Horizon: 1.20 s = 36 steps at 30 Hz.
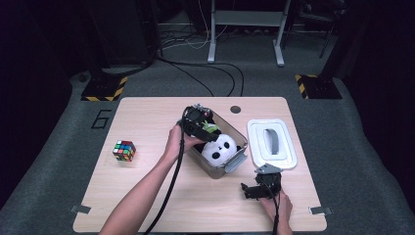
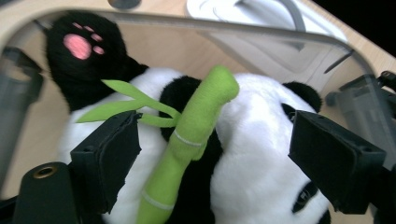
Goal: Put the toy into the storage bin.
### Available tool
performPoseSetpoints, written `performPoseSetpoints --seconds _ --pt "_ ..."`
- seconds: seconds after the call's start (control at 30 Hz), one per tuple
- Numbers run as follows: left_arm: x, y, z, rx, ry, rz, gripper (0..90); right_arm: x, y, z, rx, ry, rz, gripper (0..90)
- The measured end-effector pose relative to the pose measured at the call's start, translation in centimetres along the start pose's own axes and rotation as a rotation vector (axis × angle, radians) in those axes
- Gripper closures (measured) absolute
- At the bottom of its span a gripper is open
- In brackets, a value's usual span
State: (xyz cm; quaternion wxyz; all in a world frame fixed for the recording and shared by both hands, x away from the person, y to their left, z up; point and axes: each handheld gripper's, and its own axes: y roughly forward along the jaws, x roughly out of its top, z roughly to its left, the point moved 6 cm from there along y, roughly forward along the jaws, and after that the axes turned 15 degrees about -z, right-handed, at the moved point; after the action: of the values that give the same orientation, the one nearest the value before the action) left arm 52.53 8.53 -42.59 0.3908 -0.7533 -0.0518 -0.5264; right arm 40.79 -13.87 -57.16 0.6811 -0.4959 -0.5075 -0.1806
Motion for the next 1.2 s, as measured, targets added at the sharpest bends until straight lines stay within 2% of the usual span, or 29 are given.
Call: performPoseSetpoints --seconds 0.2,0.33,0.6,0.73,0.93,1.1,1.2 --pt "0.2 -3.2 -0.1 0.007 0.021 -0.051 13.8 0.0 0.0 0.0 0.0 0.0 0.0 0.0" --pt "-0.1 -5.4 0.5 0.026 0.034 -0.084 12.1 0.0 0.0 0.0 0.0 0.0 0.0 0.0" --pt "-1.7 -9.4 2.1 0.084 0.025 -0.127 8.7 0.0 0.0 0.0 0.0 0.0 0.0 0.0" --pt "-2.8 -10.7 2.9 0.115 0.018 -0.141 6.4 0.0 0.0 0.0 0.0 0.0 0.0 0.0" --pt "-4.8 -12.0 4.3 0.154 0.009 -0.127 3.2 0.0 0.0 0.0 -0.001 0.001 -0.001 0.0" --pt "-6.7 -12.7 5.9 0.192 -0.019 -0.121 0.3 0.0 0.0 0.0 0.0 0.0 0.0 0.0" --pt "-7.6 -13.1 6.8 0.206 -0.043 -0.144 0.0 0.0 0.0 0.0 -0.002 0.002 -0.001 0.0"
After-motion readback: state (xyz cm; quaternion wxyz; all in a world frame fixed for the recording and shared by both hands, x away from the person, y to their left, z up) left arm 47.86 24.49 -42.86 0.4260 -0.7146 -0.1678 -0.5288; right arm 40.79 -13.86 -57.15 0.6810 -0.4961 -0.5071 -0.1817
